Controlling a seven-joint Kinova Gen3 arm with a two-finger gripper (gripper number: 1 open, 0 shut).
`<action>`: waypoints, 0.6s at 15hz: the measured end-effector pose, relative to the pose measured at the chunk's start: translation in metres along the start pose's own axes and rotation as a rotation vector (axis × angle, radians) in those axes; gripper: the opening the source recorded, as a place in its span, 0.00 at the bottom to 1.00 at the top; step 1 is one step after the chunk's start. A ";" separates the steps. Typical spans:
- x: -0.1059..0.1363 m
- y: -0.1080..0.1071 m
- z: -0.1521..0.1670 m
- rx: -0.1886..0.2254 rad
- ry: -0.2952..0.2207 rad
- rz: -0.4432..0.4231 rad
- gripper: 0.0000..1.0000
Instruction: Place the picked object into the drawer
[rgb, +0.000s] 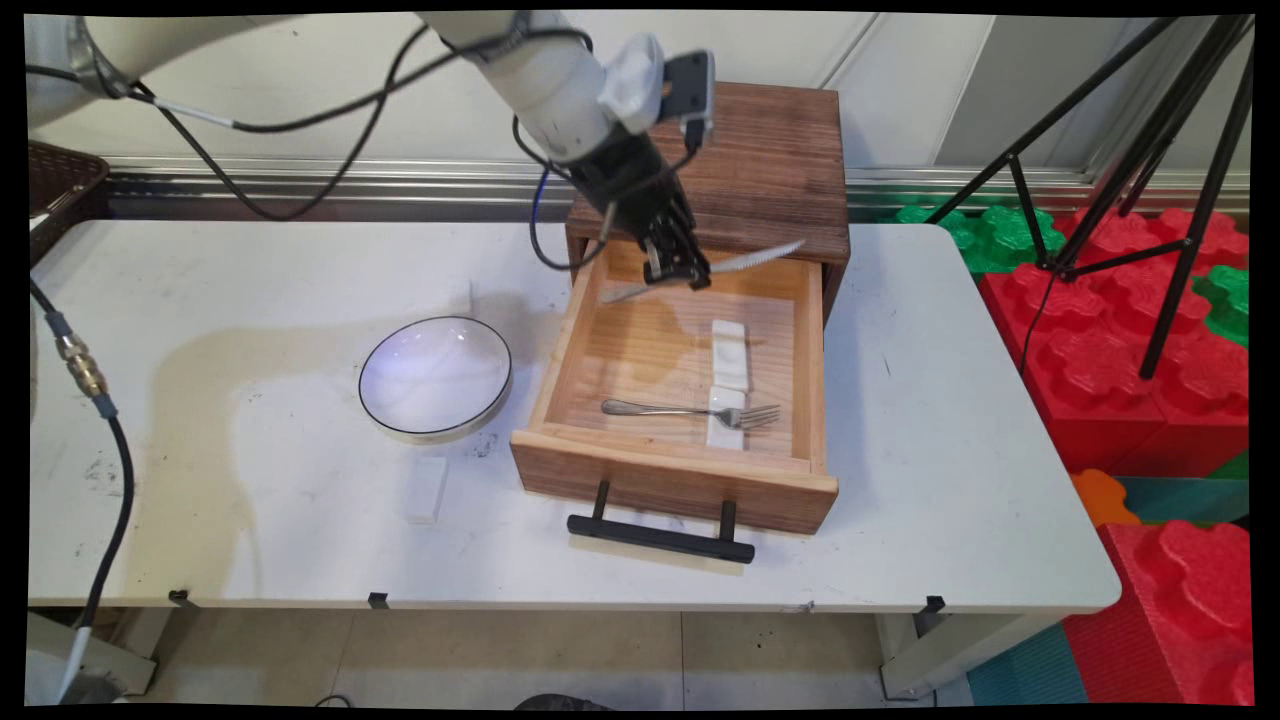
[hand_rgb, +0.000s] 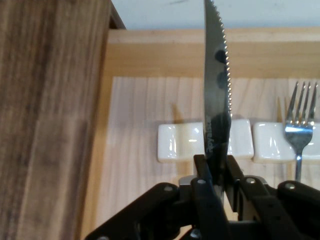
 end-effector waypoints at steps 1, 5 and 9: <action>-0.002 0.000 0.008 -0.005 -0.005 -0.002 0.00; -0.013 0.000 0.038 -0.013 -0.025 -0.009 0.00; -0.020 -0.001 0.061 -0.020 -0.038 -0.017 0.00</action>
